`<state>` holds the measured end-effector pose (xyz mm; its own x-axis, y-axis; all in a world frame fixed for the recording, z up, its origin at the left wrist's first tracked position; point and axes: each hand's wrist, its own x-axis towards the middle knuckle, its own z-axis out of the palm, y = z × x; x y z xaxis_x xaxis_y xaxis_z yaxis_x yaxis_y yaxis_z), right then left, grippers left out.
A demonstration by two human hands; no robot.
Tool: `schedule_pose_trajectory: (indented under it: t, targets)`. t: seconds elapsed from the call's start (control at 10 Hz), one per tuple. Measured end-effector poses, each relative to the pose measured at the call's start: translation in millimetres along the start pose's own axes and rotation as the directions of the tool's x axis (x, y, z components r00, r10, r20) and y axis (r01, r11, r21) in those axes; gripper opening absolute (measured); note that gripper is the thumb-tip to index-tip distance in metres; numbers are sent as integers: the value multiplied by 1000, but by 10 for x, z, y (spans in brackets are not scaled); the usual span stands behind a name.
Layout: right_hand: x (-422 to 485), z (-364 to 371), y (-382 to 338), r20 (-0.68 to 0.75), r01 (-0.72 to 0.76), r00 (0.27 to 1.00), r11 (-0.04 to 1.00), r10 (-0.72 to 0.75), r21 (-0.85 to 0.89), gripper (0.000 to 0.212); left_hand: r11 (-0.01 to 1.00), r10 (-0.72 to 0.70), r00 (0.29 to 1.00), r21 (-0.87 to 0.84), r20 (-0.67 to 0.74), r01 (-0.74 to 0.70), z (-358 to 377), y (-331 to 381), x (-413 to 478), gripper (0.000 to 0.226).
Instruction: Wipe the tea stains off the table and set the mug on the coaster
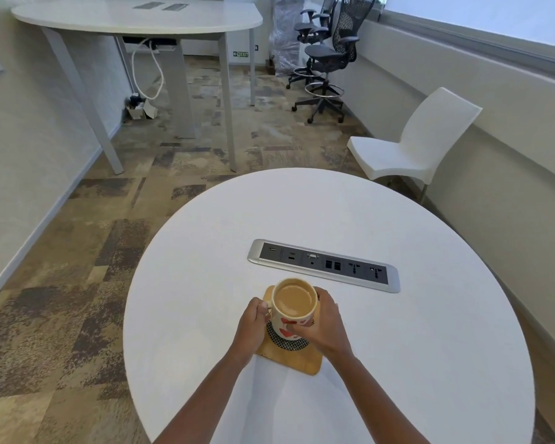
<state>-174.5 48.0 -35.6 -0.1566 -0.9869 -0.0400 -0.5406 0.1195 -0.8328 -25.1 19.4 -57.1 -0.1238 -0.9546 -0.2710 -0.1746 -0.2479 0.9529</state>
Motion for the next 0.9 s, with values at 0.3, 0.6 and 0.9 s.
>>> schedule_pose_trajectory:
  t: [0.3, 0.6, 0.9]
  targets:
    - [-45, 22, 75, -20, 36, 999, 999, -36, -4, 85, 1000, -5, 1000, -24, 15, 5, 10, -37, -41, 30]
    - [-83, 11, 114, 46, -44, 998, 998, 46, -51, 112, 999, 25, 997, 31, -76, -23, 67, 23, -157, 24]
    - [-368, -378, 589, -63, -134, 990, 981, 126, -141, 52, 970, 24, 893, 226, -450, 88, 207, -347, -546, 27]
